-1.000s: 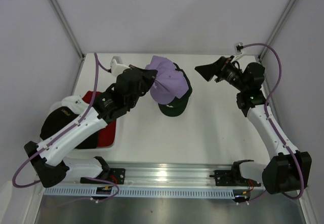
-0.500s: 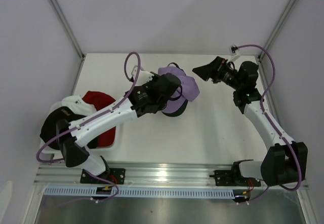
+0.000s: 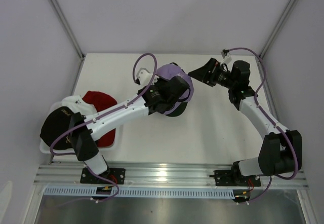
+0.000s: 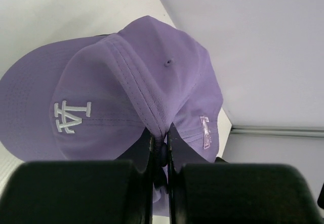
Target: Stack the hats
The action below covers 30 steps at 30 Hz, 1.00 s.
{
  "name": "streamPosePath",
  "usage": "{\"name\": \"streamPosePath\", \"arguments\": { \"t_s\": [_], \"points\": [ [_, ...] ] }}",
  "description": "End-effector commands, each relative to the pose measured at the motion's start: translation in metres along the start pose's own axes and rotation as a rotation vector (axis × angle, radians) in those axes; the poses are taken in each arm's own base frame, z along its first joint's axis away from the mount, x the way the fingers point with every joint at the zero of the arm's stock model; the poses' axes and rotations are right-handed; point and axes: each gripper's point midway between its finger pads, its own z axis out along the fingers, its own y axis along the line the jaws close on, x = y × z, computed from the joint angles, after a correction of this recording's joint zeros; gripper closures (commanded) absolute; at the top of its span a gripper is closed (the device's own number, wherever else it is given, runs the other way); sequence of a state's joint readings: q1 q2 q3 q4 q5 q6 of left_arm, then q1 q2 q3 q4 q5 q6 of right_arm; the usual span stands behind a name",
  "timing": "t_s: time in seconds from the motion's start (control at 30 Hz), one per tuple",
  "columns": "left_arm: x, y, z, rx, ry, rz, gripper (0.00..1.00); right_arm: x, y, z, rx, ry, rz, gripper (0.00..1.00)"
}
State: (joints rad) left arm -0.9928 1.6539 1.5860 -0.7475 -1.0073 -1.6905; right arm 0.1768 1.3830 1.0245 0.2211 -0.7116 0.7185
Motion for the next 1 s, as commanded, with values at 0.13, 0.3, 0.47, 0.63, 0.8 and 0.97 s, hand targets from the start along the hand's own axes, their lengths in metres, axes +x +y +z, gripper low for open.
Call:
{"name": "streamPosePath", "arguments": {
  "t_s": [0.13, 0.3, 0.47, 0.63, 0.8, 0.97],
  "points": [
    [-0.016, -0.015, -0.002, 0.021, -0.051, -0.071, 0.97, 0.028, 0.017, 0.006, -0.035, 0.065, 0.078, 0.02],
    [-0.006, -0.014, 0.003, 0.016, -0.021, -0.076, 0.97, 0.041, -0.003, 0.003, 0.041, 0.047, 0.092, 0.02],
    [0.000, -0.009, 0.006, 0.000, -0.008, -0.062, 0.96, 0.037, -0.008, 0.006, 0.048, 0.025, 0.047, 0.08],
    [-0.002, -0.007, 0.006, -0.005, -0.007, -0.050, 0.96, 0.034, 0.007, 0.013, -0.058, 0.030, 0.036, 0.42],
    [-0.004, -0.011, 0.003, 0.012, 0.002, -0.027, 0.94, 0.023, 0.016, 0.017, -0.072, 0.013, -0.011, 0.87],
    [-0.008, -0.024, -0.001, 0.052, 0.017, -0.016, 0.93, 0.003, 0.014, 0.017, 0.015, -0.032, -0.059, 0.98]
  ]
}}
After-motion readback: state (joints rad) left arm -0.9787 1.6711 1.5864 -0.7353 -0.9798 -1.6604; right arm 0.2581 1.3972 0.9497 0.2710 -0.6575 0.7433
